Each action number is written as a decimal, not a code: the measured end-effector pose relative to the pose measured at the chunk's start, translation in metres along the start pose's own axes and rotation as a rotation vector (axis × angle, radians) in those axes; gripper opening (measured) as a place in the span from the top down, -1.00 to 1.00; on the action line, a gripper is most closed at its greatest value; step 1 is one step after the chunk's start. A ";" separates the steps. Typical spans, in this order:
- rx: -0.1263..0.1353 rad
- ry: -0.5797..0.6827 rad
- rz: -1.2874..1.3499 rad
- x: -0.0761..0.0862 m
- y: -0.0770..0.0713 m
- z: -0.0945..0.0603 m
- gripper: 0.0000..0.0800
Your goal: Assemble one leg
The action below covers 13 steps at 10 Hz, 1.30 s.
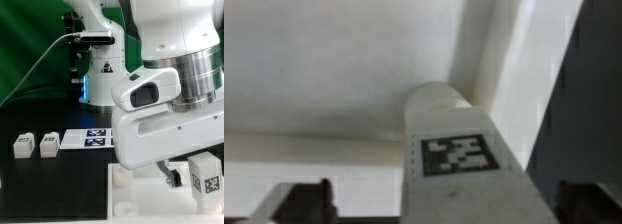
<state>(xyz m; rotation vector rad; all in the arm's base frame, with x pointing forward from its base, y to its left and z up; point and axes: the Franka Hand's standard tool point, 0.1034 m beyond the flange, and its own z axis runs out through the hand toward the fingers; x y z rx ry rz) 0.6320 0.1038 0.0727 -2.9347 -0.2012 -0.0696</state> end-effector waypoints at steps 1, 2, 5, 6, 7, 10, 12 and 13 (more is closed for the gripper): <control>0.000 0.000 -0.004 0.000 0.000 0.000 -0.07; 0.003 0.000 0.081 0.000 -0.001 0.000 -0.07; 0.014 0.005 0.384 0.001 -0.004 0.001 0.27; 0.016 0.020 0.538 0.001 -0.005 0.002 0.27; 0.024 0.037 0.711 -0.001 -0.005 0.002 0.27; 0.098 0.066 1.151 -0.005 -0.007 0.003 0.27; 0.110 0.052 1.390 -0.006 -0.013 0.005 0.27; 0.118 0.036 1.506 -0.006 -0.020 0.006 0.27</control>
Offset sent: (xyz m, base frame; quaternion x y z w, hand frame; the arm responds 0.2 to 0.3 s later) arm 0.0000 0.0000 0.0000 0.0000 0.0000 0.2667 0.9638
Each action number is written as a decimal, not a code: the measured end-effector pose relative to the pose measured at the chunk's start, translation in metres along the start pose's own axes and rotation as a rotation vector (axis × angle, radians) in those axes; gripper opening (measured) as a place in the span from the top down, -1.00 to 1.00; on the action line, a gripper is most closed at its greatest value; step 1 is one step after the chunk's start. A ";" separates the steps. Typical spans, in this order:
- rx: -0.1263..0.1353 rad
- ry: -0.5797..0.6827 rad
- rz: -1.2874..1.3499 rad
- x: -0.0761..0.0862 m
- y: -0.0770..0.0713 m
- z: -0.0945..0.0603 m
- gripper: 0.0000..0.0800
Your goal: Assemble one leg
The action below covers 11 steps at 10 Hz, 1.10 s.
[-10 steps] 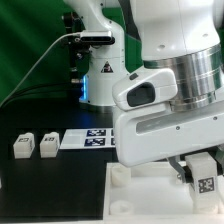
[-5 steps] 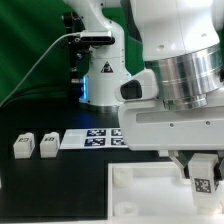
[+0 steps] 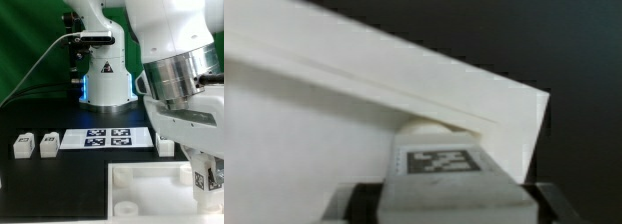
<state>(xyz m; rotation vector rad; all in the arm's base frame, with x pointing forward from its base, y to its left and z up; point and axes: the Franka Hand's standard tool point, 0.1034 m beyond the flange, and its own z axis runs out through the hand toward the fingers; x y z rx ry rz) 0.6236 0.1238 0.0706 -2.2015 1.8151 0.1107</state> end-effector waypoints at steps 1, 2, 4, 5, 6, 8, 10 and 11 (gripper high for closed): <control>0.002 -0.003 0.078 -0.002 -0.001 0.001 0.27; 0.003 -0.005 0.059 -0.001 0.000 0.001 0.27; 0.003 -0.005 0.016 -0.002 0.000 0.001 -0.37; -0.006 -0.007 -0.131 -0.001 0.000 0.000 -0.55; -0.027 -0.012 -0.315 -0.002 -0.001 -0.002 -0.55; -0.050 -0.006 -0.600 -0.003 -0.005 -0.005 -0.62; -0.050 -0.010 -0.755 -0.003 -0.004 -0.005 -0.62; -0.060 -0.009 -0.893 -0.002 -0.005 -0.005 -0.62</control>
Offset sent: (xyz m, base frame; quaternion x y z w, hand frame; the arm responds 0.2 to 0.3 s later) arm 0.0000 0.0000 0.0000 0.0000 0.0000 0.0000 1.0000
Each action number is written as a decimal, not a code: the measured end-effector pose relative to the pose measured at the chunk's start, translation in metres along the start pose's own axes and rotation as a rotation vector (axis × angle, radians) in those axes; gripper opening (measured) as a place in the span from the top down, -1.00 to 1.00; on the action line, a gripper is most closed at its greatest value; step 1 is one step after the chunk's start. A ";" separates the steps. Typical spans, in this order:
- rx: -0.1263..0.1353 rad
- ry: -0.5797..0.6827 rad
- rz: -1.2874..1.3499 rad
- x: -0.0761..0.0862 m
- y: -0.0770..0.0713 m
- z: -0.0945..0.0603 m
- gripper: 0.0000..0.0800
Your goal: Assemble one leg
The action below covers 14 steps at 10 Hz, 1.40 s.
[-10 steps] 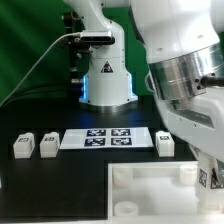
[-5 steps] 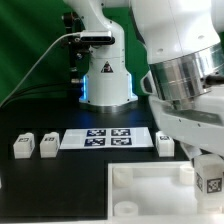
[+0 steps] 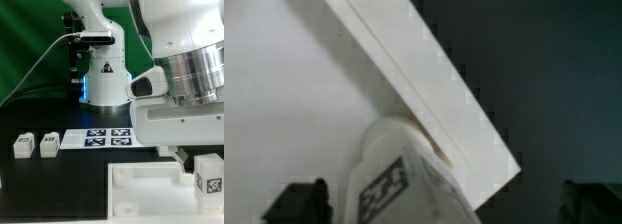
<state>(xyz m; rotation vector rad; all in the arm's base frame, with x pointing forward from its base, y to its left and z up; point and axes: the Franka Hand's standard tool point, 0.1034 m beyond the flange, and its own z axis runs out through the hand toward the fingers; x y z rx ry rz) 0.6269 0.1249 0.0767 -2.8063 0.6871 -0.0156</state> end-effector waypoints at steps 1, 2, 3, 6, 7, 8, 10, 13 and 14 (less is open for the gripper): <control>-0.037 0.005 -0.154 0.004 0.000 -0.003 -0.62; -0.058 0.015 -0.387 0.012 0.000 -0.006 -0.62; -0.057 0.011 -0.479 0.014 0.003 -0.005 -0.62; -0.056 0.012 -0.413 0.013 0.003 -0.004 -0.13; -0.055 0.015 -0.344 0.013 0.003 -0.004 0.24; -0.057 0.019 -0.262 0.015 0.005 -0.005 0.24; -0.043 0.029 0.075 0.017 0.009 -0.006 0.24; 0.018 0.020 0.617 0.014 0.014 -0.003 0.24; 0.037 0.010 0.769 0.011 0.014 -0.003 0.24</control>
Offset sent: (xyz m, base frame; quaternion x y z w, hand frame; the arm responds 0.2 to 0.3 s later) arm 0.0000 0.0000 0.0000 0.0000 0.0000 0.0000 1.0000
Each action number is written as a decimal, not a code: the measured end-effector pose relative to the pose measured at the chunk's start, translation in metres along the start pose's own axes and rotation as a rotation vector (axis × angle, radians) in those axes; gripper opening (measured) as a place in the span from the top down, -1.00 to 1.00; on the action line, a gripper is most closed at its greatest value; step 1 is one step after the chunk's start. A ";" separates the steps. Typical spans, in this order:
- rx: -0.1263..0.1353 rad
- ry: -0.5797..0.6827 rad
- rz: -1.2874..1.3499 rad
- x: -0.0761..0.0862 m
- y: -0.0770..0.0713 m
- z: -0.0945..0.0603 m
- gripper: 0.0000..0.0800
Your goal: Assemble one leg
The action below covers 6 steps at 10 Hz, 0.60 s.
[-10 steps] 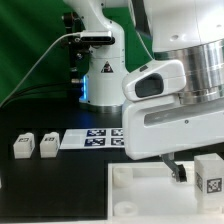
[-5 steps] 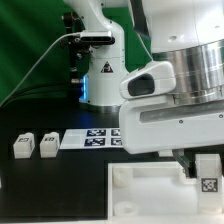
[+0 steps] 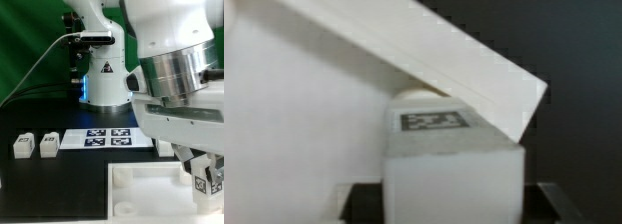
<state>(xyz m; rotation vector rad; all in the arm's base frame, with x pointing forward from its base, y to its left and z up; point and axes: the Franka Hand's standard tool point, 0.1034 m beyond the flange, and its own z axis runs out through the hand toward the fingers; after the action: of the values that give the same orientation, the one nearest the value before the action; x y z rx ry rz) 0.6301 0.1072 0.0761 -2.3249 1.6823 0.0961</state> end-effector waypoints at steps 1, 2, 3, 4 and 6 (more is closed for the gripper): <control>-0.013 -0.012 0.082 -0.008 -0.001 0.000 0.24; -0.018 -0.021 0.219 -0.016 -0.005 0.000 0.24; -0.024 -0.021 0.200 -0.017 -0.004 0.000 0.24; -0.023 -0.023 0.169 -0.017 -0.004 0.001 0.24; -0.045 -0.030 0.012 -0.019 -0.001 0.001 -0.42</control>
Offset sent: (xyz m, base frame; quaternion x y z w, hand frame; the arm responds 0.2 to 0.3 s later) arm 0.0000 0.0000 0.0000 0.0000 0.0000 -0.0899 0.9960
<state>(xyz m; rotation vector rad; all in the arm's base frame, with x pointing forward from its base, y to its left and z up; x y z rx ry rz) 0.6248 0.1249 0.0787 -2.3343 1.6971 0.1718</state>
